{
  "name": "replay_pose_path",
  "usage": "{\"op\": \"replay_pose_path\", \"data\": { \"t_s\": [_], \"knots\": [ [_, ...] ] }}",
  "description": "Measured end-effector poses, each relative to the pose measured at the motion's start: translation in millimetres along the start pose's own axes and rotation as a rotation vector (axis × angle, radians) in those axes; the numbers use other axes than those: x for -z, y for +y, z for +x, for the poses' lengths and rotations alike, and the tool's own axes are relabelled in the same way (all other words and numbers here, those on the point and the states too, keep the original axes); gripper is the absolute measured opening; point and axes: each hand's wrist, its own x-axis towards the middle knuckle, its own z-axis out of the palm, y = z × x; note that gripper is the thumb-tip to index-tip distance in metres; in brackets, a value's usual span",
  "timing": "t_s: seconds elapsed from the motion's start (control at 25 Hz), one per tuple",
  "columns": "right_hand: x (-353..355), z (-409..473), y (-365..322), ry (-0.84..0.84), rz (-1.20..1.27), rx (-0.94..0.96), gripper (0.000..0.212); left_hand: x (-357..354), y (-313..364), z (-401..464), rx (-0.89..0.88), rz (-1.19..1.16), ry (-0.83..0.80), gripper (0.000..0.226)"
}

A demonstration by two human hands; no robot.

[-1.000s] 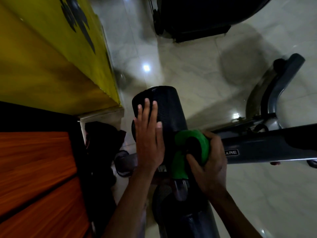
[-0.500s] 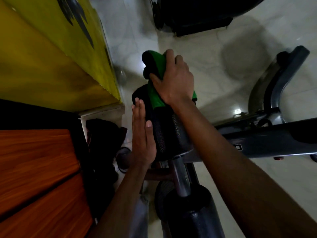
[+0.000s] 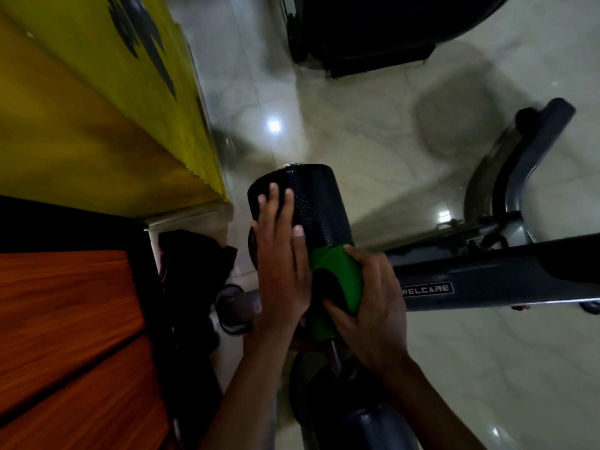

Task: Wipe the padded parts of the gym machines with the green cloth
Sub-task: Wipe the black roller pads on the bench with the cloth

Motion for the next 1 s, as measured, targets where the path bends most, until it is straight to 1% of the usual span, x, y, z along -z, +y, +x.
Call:
{"op": "replay_pose_path", "data": {
  "t_s": [0.08, 0.16, 0.24, 0.36, 0.44, 0.52, 0.56, 0.64, 0.72, 0.8, 0.88, 1.0],
  "knots": [
    [9, 2, 5, 0.038, 0.203, -0.117, 0.055, -5, 5, 3, -0.029, 0.099, -0.019, 0.050],
    [17, 0, 12, 0.085, 0.222, -0.121, 0.056, -2, -6, 3, -0.045, 0.058, -0.039, 0.052],
    [14, 0, 7, 0.034, 0.155, -0.053, 0.060, 8, -27, 0, -0.036, -0.037, -0.046, 0.052],
    [-8, 13, -11, 0.002, -0.179, 0.080, 0.064, 16, -46, -8, 0.018, -0.171, -0.027, 0.050],
    [-22, 40, -24, 0.037, -0.313, 0.079, 0.063, 7, -41, -10, 0.089, -0.265, 0.021, 0.046],
    [-30, 75, -35, 0.085, -0.325, 0.059, 0.062, -1, -36, -11, 0.134, -0.282, 0.081, 0.045],
    [-32, 97, -40, 0.098, -0.318, 0.062, 0.062, -3, -37, -10, 0.125, -0.264, 0.096, 0.045],
    [-35, 136, -45, 0.041, -0.304, 0.065, 0.058, -3, -39, -9, 0.090, -0.222, 0.087, 0.046],
    [-38, 154, -46, -0.012, -0.275, 0.069, 0.057, 2, -40, -8, 0.075, -0.190, 0.061, 0.047],
    [-35, 141, -40, 0.028, -0.264, 0.099, 0.058, 5, -38, -9, 0.069, -0.190, 0.045, 0.047],
    [-29, 102, -27, 0.064, -0.226, 0.101, 0.061, 7, -36, -10, 0.090, -0.198, 0.044, 0.047],
    [-12, 28, -4, -0.006, -0.185, 0.059, 0.067, 11, -29, -6, 0.072, -0.145, 0.071, 0.050]
  ]
}}
